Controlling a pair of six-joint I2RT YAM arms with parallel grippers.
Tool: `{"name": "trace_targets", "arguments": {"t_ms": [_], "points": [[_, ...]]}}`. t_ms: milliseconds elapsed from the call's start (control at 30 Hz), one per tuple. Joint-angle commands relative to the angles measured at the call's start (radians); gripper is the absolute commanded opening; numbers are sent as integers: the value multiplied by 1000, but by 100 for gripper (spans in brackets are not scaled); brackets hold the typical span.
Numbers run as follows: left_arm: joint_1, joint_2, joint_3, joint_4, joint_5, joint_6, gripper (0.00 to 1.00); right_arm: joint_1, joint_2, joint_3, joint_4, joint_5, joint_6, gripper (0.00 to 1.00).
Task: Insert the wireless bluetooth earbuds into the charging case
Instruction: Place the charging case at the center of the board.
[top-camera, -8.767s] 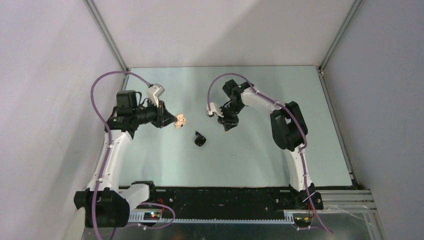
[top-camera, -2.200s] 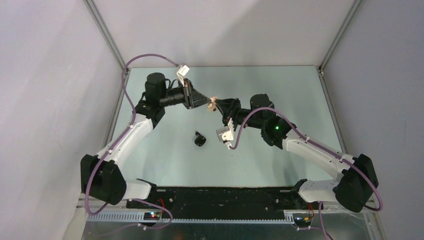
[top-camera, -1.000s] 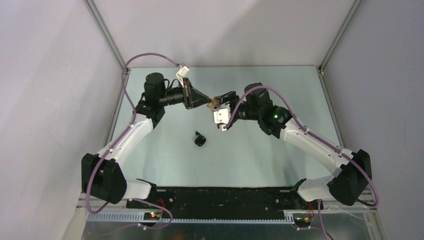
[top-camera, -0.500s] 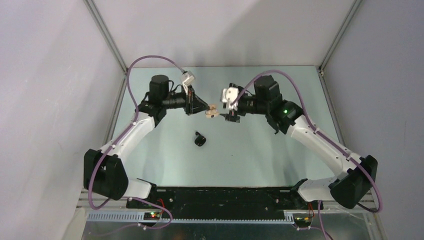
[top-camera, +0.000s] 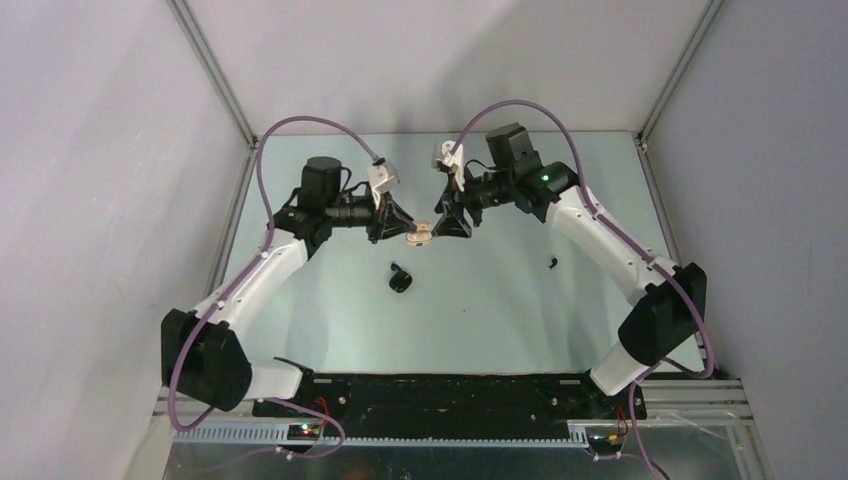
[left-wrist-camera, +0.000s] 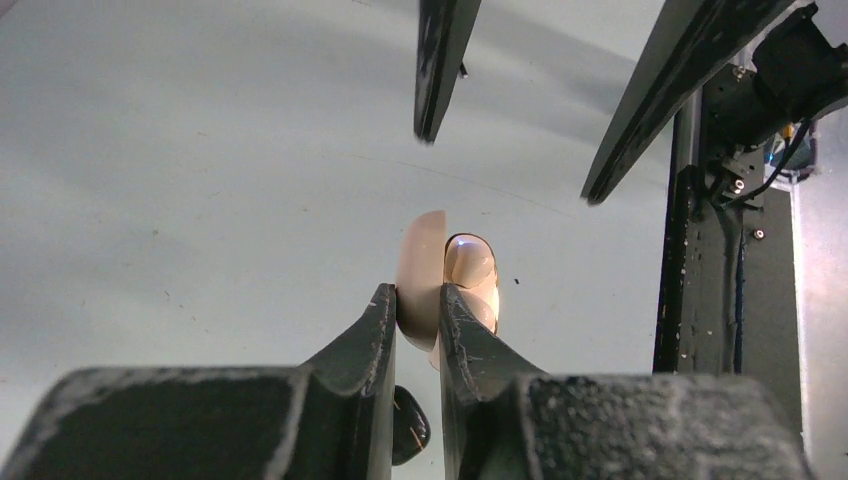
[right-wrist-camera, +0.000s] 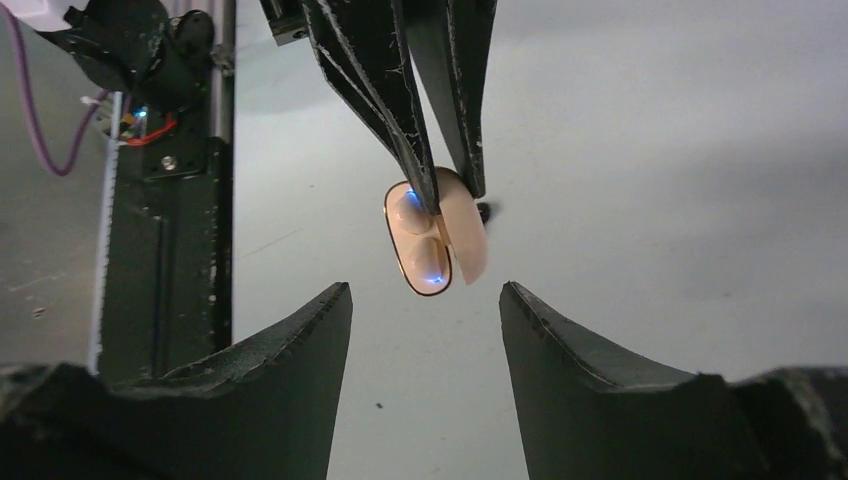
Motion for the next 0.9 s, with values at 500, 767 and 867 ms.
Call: {"name": "trace_targets", "arguments": {"t_ms": [500,767,867], "points": [[-66,142,66,-22,-10,107,0,-89,34,2,51,-33,204,59],[-115,413,200,17,-5,-27,0,-203,-113,-129,-2,3,202,60],[-126,506,247,87,-10,-128,0,-221,-168,-174,-49,32,170,61]]}}
